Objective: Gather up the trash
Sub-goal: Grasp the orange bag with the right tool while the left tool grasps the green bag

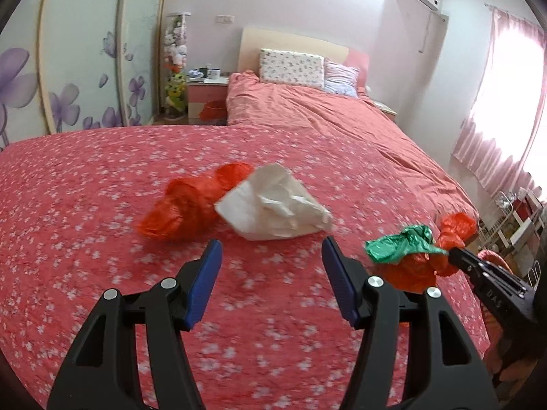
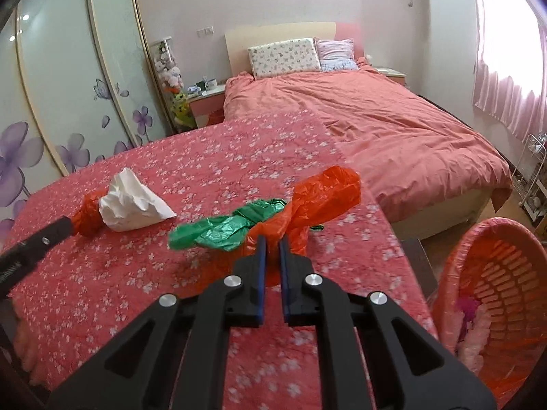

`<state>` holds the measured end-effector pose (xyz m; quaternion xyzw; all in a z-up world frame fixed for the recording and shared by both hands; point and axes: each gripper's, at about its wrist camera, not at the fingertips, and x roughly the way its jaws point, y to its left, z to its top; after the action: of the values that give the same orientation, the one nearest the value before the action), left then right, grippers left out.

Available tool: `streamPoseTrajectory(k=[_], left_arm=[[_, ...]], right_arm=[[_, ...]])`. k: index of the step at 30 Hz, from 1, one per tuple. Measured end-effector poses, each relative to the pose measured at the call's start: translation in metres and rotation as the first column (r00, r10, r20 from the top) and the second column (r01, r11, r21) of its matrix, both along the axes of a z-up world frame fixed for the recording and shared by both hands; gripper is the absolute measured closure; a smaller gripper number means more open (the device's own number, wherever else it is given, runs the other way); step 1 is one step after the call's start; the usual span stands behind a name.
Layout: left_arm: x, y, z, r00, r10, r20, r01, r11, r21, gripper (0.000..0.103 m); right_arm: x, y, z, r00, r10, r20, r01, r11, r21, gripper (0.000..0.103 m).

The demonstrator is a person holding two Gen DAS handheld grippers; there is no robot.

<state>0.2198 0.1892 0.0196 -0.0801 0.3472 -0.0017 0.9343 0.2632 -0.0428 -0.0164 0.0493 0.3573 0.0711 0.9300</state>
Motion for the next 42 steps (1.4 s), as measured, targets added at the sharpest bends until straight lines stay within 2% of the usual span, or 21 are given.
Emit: streamPoseTrajectory(k=[6,8,10,17,25,31,36,40,42], left_arm=[[-0.004,-0.019,-0.002,1.0,-0.028,-0.008,0.028,1.0,0.01,0.042],[-0.005,-0.024,-0.001,0.999,-0.035,-0.006,0.035,0.999,0.013,0.042],[-0.008,-0.03,-0.001,0.999,-0.046,-0.005,0.046,0.999,0.011,0.042],[-0.014,-0.058,-0.003,0.996,-0.085,-0.009,0.085,0.996,0.012,0.042],[0.015,-0.126,-0.009,0.979,-0.204,-0.011,0.204,0.978,0.041,0.042],[0.044,-0.174,-0.031,0.961,-0.27,-0.053,0.274,0.958,0.089,0.043],[0.061,-0.195,-0.048,0.955,-0.276,-0.111,0.288,0.95,0.118,0.043],[0.067,-0.197,-0.058,0.947,-0.277,-0.162,0.296,0.949,0.111,0.043],[0.068,-0.199,-0.062,0.944,-0.275,-0.182,0.298,0.948,0.109,0.05]], right_arm=[[-0.016,-0.018,0.004,1.0,-0.014,0.011,0.014,1.0,-0.003,0.095],[-0.02,-0.024,0.005,0.998,-0.055,0.022,0.056,0.997,-0.054,0.095],[-0.026,-0.032,0.006,0.998,-0.055,0.011,0.055,0.998,-0.016,0.095],[-0.056,-0.06,0.006,0.995,-0.099,0.01,0.099,0.995,-0.016,0.095],[-0.076,-0.1,0.004,0.985,-0.172,0.007,0.172,0.985,-0.013,0.095],[-0.08,-0.128,0.007,0.976,-0.217,0.016,0.217,0.976,0.008,0.095],[-0.078,-0.142,0.002,0.972,-0.234,0.008,0.233,0.972,0.023,0.095],[-0.077,-0.149,-0.003,0.971,-0.239,0.0,0.239,0.971,0.033,0.095],[-0.077,-0.151,-0.005,0.97,-0.242,-0.003,0.242,0.97,0.037,0.095]])
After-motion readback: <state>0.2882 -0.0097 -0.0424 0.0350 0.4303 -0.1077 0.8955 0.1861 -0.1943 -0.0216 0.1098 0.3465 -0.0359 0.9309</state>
